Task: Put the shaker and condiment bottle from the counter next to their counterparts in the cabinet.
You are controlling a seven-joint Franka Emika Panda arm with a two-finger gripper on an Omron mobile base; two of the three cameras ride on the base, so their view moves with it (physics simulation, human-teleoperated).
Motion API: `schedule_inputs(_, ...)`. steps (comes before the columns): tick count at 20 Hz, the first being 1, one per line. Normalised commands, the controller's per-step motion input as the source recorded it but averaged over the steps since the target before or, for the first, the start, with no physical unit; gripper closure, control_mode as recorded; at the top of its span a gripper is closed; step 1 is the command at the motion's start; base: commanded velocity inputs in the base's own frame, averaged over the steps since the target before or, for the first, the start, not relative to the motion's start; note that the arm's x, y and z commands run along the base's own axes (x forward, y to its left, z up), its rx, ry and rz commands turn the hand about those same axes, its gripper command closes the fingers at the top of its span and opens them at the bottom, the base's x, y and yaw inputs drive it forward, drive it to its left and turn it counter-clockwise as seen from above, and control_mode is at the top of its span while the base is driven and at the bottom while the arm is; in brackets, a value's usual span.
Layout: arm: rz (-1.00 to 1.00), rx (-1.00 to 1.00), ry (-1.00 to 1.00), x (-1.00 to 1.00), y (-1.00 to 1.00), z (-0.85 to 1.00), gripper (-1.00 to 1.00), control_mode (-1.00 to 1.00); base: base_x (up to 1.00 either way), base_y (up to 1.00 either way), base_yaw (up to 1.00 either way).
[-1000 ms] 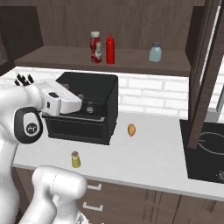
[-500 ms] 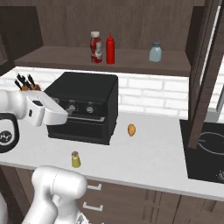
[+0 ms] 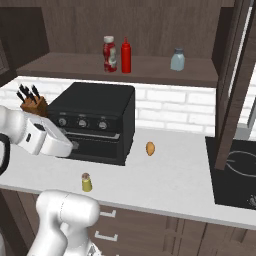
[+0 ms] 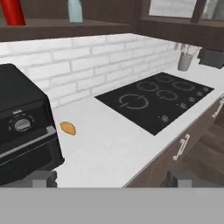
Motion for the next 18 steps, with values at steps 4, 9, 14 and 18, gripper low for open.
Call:
schedule_inputs(4, 0.00, -0.13, -0.07, -0.02, -0.06, -0.91, -1.00, -1.00, 0.00, 0.00, 0.00)
schedule_inputs(9, 0.00, -0.16, -0.14, 0.00, 0.00, -0.94, -1.00, -1.00, 0.00, 0.00, 0.00)
schedule_inputs(14, 0.00, -0.11, -0.15, 0.00, -0.10, -0.83, -1.00, -1.00, 0.00, 0.00, 0.00)
schedule_inputs(18, 0.00, -0.10, -0.17, 0.00, -0.13, -0.80, -1.00, -1.00, 0.00, 0.00, 0.00)
